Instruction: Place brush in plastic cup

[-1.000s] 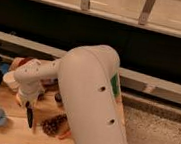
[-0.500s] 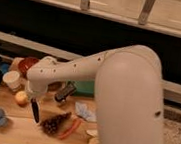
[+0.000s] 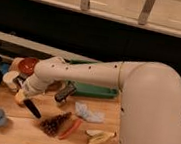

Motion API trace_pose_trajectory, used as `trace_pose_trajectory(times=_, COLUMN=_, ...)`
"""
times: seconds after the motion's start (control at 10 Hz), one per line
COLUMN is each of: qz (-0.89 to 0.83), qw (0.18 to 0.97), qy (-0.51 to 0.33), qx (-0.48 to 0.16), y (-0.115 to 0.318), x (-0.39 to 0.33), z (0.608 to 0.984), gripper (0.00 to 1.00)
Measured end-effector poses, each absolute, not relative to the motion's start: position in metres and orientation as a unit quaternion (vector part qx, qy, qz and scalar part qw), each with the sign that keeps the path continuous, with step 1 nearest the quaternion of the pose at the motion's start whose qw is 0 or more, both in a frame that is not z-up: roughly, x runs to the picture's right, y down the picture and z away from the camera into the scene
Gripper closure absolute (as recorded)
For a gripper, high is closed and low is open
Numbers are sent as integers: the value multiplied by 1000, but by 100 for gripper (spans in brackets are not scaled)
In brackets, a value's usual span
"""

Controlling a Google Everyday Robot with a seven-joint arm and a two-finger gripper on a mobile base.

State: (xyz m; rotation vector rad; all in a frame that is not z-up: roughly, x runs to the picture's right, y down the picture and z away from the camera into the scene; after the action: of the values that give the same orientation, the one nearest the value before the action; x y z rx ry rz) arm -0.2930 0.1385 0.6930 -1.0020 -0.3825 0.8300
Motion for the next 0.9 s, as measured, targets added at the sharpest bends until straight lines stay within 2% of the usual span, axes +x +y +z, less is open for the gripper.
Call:
trace_pose_trajectory(times=0.3, qz=305, qw=784, qy=-260, qx=-475, y=126, x=-297, z=674, gripper=100)
trace_pose_trajectory(times=0.5, qz=305, qw=787, qy=-242, qx=-479, y=129, x=-308, z=678, gripper=100)
trace_pose_trajectory(times=0.9, qz=275, qw=789, qy=-204, qx=-510, y=161, x=-348, z=696, gripper=100)
